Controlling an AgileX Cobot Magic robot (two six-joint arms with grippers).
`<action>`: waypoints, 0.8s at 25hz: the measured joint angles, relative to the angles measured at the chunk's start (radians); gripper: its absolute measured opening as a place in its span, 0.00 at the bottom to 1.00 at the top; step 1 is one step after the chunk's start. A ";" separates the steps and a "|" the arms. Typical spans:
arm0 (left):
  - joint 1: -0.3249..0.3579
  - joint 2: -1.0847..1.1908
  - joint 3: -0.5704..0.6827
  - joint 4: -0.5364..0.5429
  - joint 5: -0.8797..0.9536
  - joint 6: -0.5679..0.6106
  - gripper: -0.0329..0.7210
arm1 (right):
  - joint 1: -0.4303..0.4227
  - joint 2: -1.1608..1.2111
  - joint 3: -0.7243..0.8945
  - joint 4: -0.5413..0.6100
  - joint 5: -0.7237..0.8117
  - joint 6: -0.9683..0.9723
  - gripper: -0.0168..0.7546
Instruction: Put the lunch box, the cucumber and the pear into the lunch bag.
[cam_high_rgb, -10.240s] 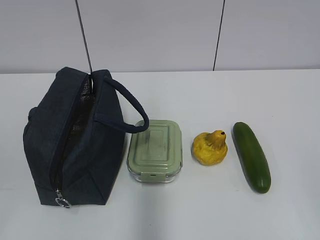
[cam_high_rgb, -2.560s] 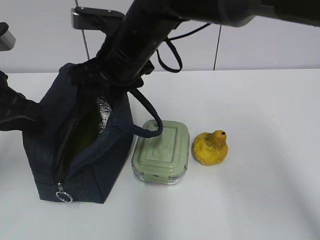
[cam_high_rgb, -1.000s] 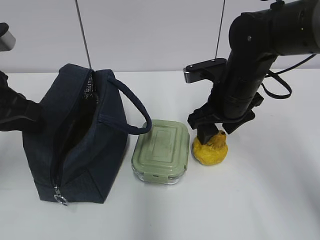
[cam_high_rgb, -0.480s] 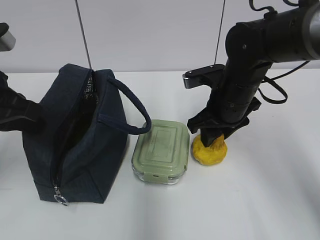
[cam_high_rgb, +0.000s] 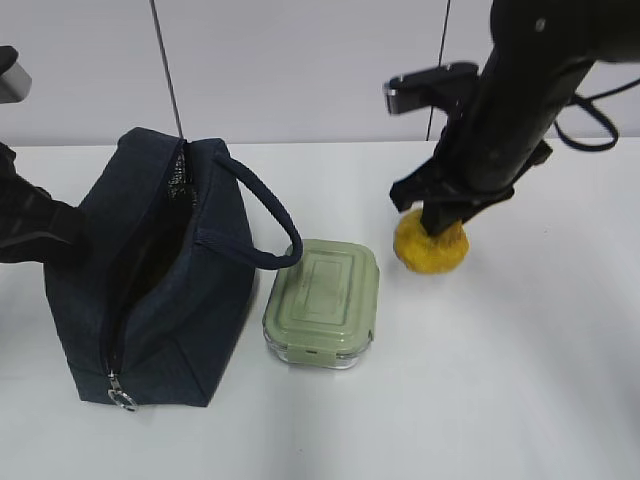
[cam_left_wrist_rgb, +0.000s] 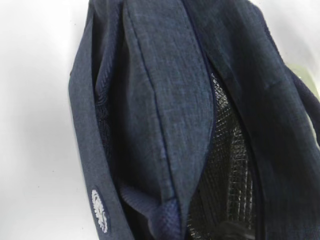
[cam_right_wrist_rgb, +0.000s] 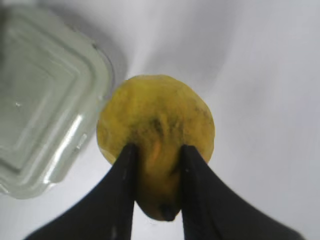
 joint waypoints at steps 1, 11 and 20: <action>0.000 0.000 0.000 0.000 0.000 0.000 0.03 | 0.000 -0.027 -0.015 0.013 -0.006 0.000 0.27; 0.000 0.000 0.000 0.000 0.000 0.000 0.03 | 0.156 -0.129 -0.148 0.569 -0.173 -0.480 0.26; 0.000 0.000 0.000 0.000 0.001 0.000 0.03 | 0.218 0.010 -0.157 0.703 -0.244 -0.584 0.26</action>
